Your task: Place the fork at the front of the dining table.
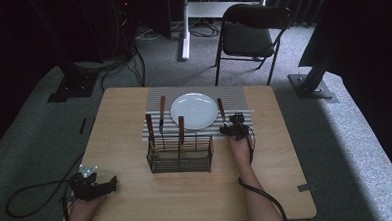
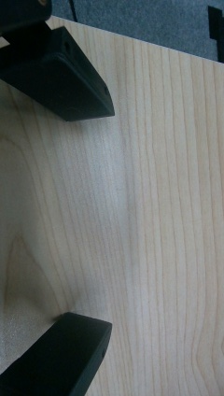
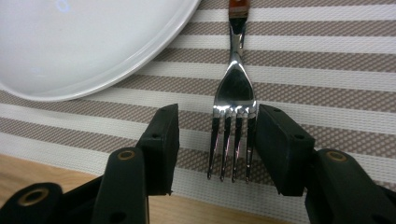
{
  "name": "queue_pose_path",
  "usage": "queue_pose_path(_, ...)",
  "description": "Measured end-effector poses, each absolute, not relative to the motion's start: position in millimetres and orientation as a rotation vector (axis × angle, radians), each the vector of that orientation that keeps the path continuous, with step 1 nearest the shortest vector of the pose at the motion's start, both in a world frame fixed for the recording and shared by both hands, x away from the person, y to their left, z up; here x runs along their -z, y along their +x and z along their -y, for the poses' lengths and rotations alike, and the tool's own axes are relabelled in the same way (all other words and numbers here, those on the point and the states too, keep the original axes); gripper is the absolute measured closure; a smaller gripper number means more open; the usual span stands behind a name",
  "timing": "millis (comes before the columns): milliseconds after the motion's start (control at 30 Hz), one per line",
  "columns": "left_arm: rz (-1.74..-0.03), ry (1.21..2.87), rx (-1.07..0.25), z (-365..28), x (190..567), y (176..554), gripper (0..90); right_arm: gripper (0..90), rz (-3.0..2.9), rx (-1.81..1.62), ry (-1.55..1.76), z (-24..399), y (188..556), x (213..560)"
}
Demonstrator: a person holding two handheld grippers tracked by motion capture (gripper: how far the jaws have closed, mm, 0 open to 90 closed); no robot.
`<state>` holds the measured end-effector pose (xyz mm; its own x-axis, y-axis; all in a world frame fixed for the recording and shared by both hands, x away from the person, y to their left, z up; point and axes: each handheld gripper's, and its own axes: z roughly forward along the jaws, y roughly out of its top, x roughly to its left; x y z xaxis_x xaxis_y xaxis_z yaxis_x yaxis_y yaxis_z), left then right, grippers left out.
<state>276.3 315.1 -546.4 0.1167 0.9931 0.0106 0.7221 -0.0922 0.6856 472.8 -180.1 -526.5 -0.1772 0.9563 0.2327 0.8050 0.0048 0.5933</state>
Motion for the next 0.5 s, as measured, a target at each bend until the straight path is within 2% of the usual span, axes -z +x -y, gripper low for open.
queue_pose_path(333, -1.659, 1.872, -0.67, -315, 546, 276, 0.9, 49.1, -2.098, -0.971, 1.818, 175, 469, 526)
queue_pose_path(433, -1.659, 1.873, -0.67, -315, 546, 276, 0.9, 45.6, -2.081, -0.988, 1.789, 178, 466, 525)
queue_pose_path(500, -1.659, 1.872, -0.67, -315, 546, 276, 0.9, 38.8, -2.05, -1.011, 1.763, 180, 462, 523)
